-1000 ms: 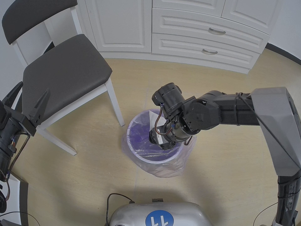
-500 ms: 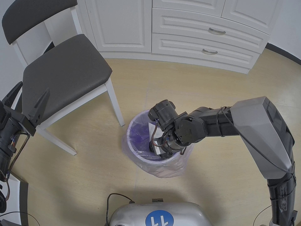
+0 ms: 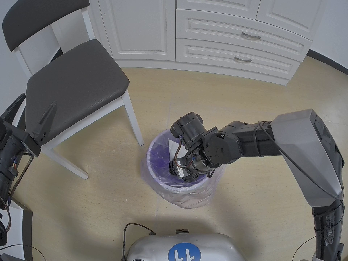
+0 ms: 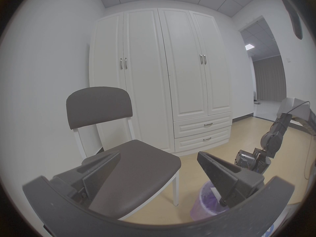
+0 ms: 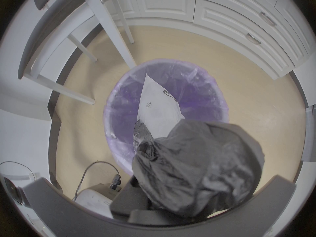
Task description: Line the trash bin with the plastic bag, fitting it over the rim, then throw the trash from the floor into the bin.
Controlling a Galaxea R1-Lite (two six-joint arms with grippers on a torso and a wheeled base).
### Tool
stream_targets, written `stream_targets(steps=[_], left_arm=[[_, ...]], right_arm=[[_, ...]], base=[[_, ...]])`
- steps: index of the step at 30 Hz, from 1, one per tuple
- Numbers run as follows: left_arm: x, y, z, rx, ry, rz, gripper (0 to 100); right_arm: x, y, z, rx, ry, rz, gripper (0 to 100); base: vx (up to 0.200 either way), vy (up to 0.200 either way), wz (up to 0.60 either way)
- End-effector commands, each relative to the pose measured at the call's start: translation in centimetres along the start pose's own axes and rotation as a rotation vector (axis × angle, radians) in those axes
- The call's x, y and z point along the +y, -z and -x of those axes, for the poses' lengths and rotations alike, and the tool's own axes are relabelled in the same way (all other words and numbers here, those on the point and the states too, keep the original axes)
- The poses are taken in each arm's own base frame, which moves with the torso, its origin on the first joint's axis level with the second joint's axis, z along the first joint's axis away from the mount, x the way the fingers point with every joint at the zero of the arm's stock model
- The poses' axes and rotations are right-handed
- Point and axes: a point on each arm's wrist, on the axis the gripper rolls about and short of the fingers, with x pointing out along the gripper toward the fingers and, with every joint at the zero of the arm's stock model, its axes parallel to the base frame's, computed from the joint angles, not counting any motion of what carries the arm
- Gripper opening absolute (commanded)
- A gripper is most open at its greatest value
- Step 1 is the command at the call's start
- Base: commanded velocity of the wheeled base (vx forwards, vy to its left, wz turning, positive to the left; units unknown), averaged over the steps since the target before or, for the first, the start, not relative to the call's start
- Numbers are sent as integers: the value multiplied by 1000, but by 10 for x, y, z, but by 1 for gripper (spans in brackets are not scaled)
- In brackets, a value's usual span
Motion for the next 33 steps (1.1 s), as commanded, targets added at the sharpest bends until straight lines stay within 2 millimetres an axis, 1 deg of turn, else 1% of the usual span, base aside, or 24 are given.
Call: stream_targets(steps=[1,2,3,7,14,19,20,22,25,29,33], left_arm=[[0,2,-1,11,-1,-17,100],[0,3,-1,12,-2,-33,100],[0,3,-1,12,-2,-33,100],[0,4,0,18,1,-34,100],[-1,5,0,23,2,-34,100],[0,5,0,21,1,-34,100],[-1,5,0,23,2,-34,100],[-1,5,-1,24,2,-34,100],[-1,6,-1,27,3,-34,100],[-1,6,-1,29,3,-32,100],[-1,8,-2,34,4,-32,100]], right_arm=[[2,-1,-12,-4,3,-4,0],[1,-2,-18,-3,7,-9,0],[1,-2,-18,-3,7,-9,0],[3,-5,-31,-12,9,-13,0],[4,3,-51,26,22,12,0],[-6,13,-52,142,53,83,0],[-6,12,-51,148,54,85,0],[-6,8,-51,134,50,78,0],[-6,14,-61,152,56,73,0],[-4,10,-66,97,46,65,0],[-3,12,-77,66,43,55,0]], base=[[0,0,0],[0,0,0],[0,0,0],[0,0,0],[0,0,0],[0,0,0],[0,0,0],[0,0,0],[0,0,0],[0,0,0],[0,0,0]])
